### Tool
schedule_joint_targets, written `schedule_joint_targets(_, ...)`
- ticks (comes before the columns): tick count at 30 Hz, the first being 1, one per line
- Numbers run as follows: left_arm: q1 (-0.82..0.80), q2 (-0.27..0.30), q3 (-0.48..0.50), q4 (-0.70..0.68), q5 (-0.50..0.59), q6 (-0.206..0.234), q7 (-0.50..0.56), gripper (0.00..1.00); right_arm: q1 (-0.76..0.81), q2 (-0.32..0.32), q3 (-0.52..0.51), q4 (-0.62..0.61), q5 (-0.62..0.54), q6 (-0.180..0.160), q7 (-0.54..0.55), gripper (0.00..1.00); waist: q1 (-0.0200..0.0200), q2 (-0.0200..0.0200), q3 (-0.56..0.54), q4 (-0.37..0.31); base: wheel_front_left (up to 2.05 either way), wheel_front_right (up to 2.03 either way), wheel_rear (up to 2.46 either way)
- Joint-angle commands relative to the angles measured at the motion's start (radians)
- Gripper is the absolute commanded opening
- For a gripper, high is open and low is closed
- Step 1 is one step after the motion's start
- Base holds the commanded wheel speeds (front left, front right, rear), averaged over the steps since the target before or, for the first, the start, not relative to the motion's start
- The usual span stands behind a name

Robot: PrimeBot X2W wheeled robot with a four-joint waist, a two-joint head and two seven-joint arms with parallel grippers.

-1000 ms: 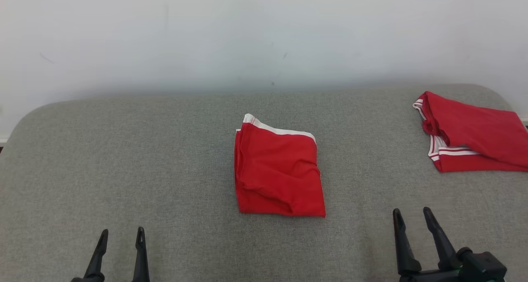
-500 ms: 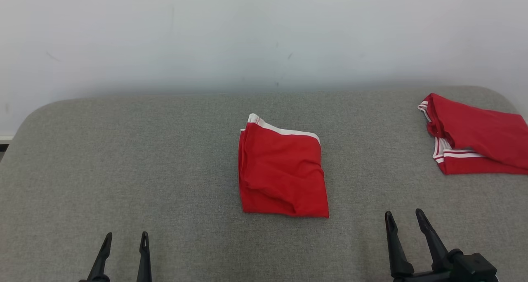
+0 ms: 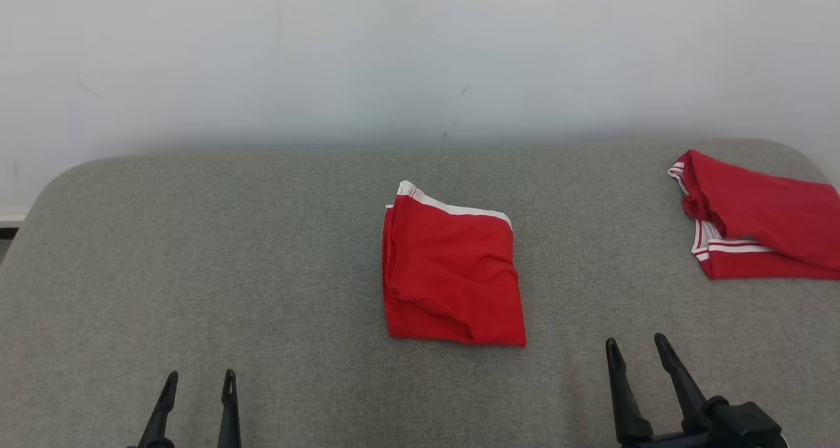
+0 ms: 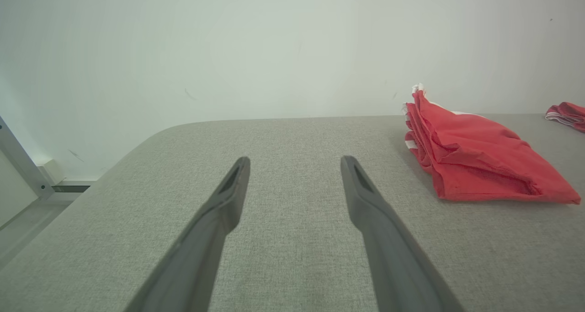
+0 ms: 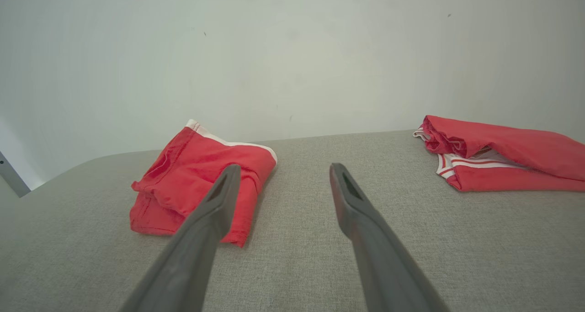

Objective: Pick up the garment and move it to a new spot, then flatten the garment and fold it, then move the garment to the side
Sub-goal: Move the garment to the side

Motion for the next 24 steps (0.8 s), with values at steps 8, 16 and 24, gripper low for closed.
schedule_joint_targets(8,0.009,-0.003,-0.003,0.000,0.003,0.008,-0.003,1.00,-0.071,-0.026,0.043,0.047,0.006,-0.003,-0.004,1.00,0.0000,-0.0001,-0.002,0.011,0.00,0.00,0.00)
schedule_joint_targets(16,-0.021,-0.005,-0.024,0.011,0.005,0.006,-0.003,1.00,-0.301,-0.054,0.113,0.196,0.005,-0.003,0.037,1.00,0.0000,-0.0001,0.007,0.048,0.00,0.00,0.00)
schedule_joint_targets(24,-0.054,-0.008,-0.056,0.017,-0.010,0.013,-0.003,1.00,-0.570,-0.069,0.125,0.494,-0.003,-0.003,0.054,1.00,0.0000,-0.0001,0.036,0.108,0.00,0.00,0.00)
